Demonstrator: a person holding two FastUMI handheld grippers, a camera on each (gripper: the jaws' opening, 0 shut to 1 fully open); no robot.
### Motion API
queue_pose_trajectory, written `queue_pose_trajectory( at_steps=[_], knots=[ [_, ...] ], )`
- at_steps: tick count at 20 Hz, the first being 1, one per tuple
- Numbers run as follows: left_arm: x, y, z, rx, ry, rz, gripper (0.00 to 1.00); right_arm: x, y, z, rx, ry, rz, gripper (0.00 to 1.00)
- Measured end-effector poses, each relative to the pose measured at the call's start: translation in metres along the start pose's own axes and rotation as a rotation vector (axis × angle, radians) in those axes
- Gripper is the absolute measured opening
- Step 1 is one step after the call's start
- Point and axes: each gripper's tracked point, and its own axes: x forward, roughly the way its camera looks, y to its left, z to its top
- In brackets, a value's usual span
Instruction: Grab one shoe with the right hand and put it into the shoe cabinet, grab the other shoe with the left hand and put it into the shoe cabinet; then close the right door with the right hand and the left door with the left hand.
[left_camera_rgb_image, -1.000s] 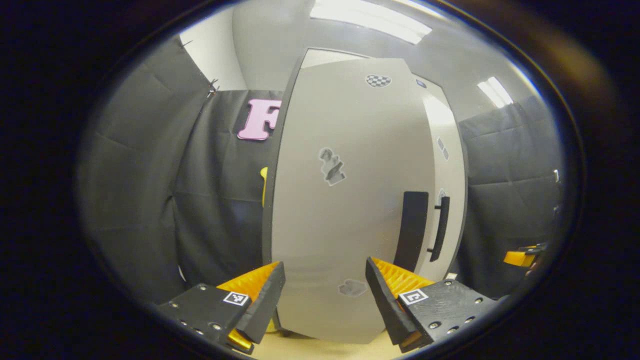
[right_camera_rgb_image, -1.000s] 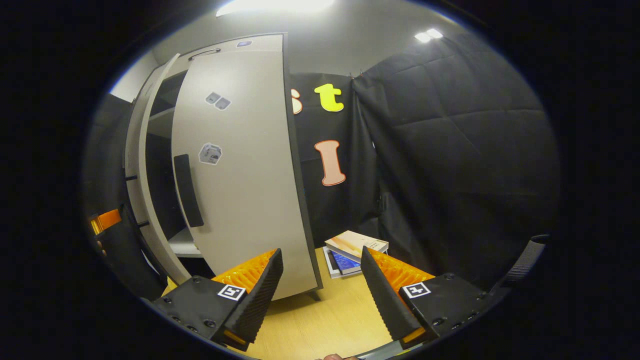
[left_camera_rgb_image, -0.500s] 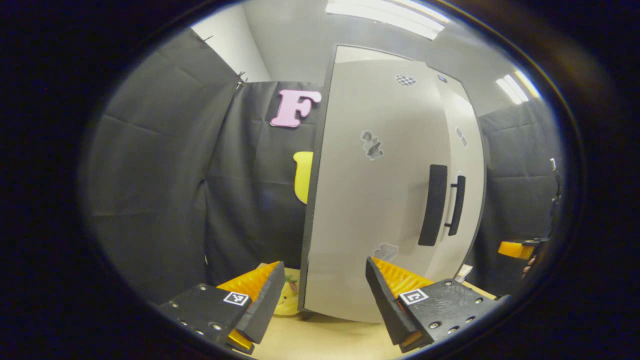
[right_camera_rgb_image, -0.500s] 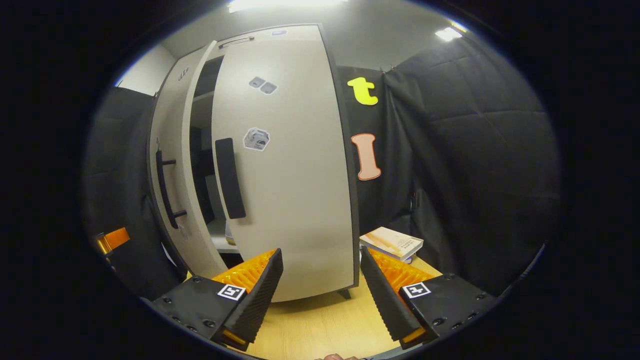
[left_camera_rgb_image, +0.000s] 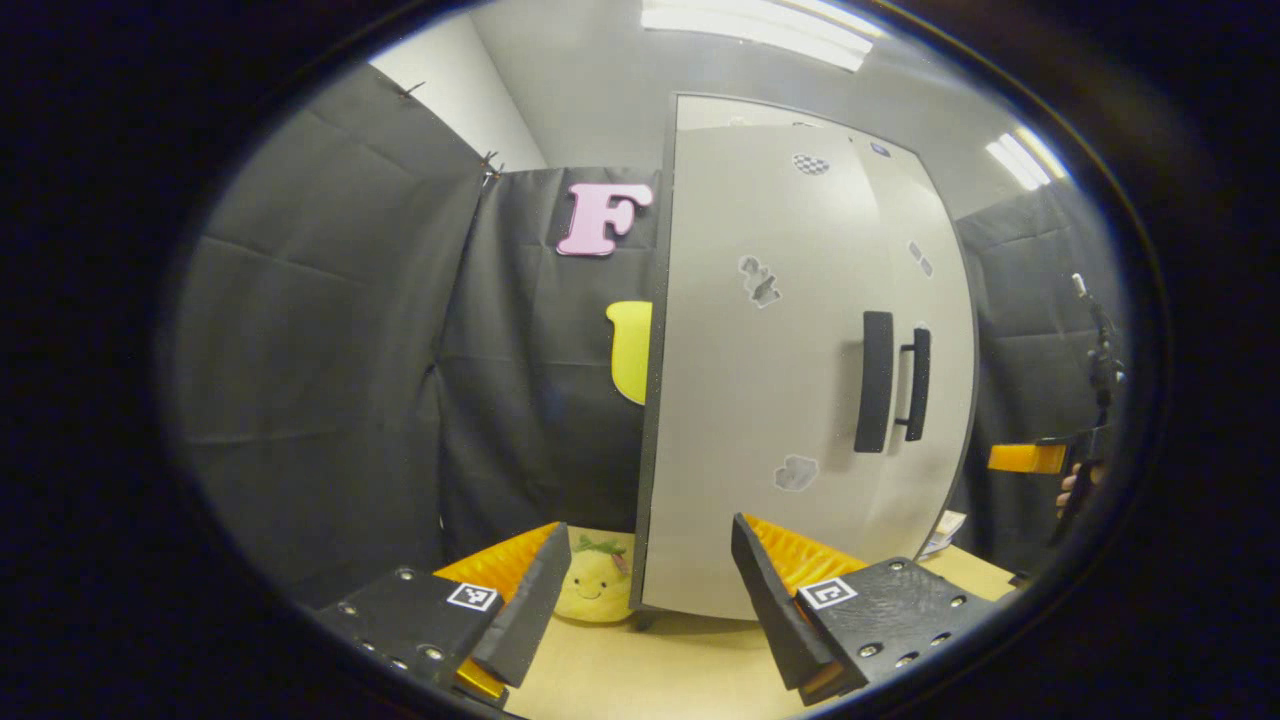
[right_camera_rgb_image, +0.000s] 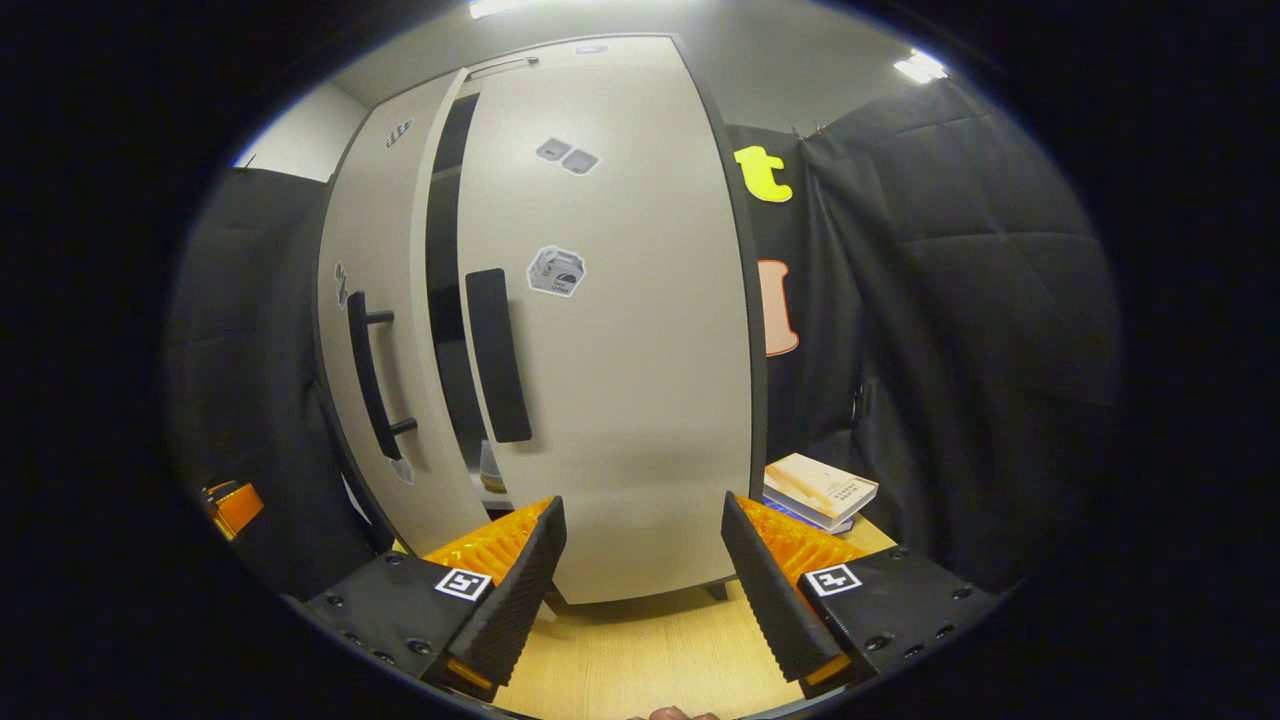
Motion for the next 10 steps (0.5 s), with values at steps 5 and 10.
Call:
queue_pose_trajectory(
  at_steps=[5, 10],
  knots=[
    [0.002, -0.013, 0.004, -0.01, -0.01, -0.044, 0.92, -0.002, 0.009, -0.004, -0.018, 0.023, 0.014, 0.98],
    [-0.001, -0.023, 0.003, 0.001, -0.009, -0.079, 0.86, -0.009, 0.002, 0.004, -0.014, -0.004, -0.023, 0.98]
  ],
)
